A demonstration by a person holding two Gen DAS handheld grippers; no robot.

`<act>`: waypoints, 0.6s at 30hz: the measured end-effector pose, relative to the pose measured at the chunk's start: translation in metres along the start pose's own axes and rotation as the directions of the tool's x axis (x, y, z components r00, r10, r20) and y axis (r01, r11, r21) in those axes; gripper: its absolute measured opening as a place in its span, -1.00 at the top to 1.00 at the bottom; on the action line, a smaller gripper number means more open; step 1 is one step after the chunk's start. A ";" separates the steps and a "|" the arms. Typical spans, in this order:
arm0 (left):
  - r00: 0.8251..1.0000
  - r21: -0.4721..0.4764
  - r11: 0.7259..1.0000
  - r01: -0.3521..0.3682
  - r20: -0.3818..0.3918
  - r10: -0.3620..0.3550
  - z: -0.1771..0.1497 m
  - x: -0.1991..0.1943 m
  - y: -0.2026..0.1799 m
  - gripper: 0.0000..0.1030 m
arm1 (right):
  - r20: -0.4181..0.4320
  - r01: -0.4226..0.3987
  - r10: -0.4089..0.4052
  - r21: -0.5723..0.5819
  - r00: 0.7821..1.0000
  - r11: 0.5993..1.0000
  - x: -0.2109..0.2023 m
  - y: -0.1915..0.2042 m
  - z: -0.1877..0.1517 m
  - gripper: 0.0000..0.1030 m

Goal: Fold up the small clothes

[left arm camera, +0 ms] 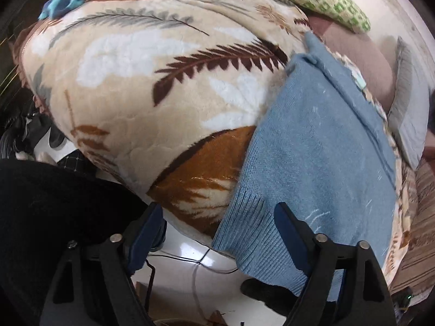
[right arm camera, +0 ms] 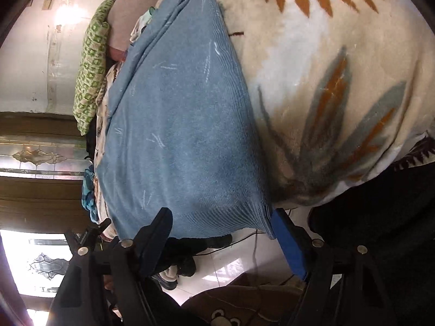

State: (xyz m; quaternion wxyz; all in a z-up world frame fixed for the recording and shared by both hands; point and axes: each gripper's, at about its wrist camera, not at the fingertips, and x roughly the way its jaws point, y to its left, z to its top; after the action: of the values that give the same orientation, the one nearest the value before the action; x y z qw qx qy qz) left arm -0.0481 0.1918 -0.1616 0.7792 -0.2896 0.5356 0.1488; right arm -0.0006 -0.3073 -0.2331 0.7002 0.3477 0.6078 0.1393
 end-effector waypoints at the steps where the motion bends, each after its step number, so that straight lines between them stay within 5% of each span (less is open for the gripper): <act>1: 1.000 0.012 1.000 -0.003 -0.024 0.003 0.000 0.006 -0.002 -0.07 | 0.002 -0.003 0.003 0.004 1.000 1.000 0.001 -0.001 0.001 -0.51; 3: 0.999 0.001 1.000 0.023 -0.039 -0.023 0.001 0.013 -0.002 0.06 | -0.006 0.002 -0.002 0.011 1.000 1.000 0.006 -0.005 0.003 -0.51; 7: 0.999 0.021 0.999 0.027 -0.020 -0.027 0.002 0.008 -0.006 0.82 | -0.016 -0.025 0.025 0.026 1.000 0.999 0.008 -0.009 0.004 -0.51; 10: 0.999 0.009 0.999 0.039 -0.026 -0.039 0.004 0.007 -0.007 0.86 | -0.027 -0.015 0.015 0.016 1.000 1.000 0.010 -0.008 0.003 -0.13; 12: 0.998 0.002 0.999 0.049 -0.029 -0.049 0.002 0.004 -0.005 0.87 | -0.023 0.012 -0.012 0.005 1.000 1.000 0.008 -0.008 0.001 0.28; 18: 0.998 0.026 0.997 0.069 -0.010 -0.068 -0.001 -0.008 -0.007 0.88 | 0.011 0.011 -0.011 -0.062 1.000 0.998 -0.005 0.008 -0.006 0.72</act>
State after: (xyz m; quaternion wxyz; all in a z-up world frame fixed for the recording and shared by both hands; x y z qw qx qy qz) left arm -0.0478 0.1862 -0.1520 0.7851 -0.2981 0.5309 0.1136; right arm -0.0052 -0.3028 -0.2235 0.7147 0.3232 0.6013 0.1523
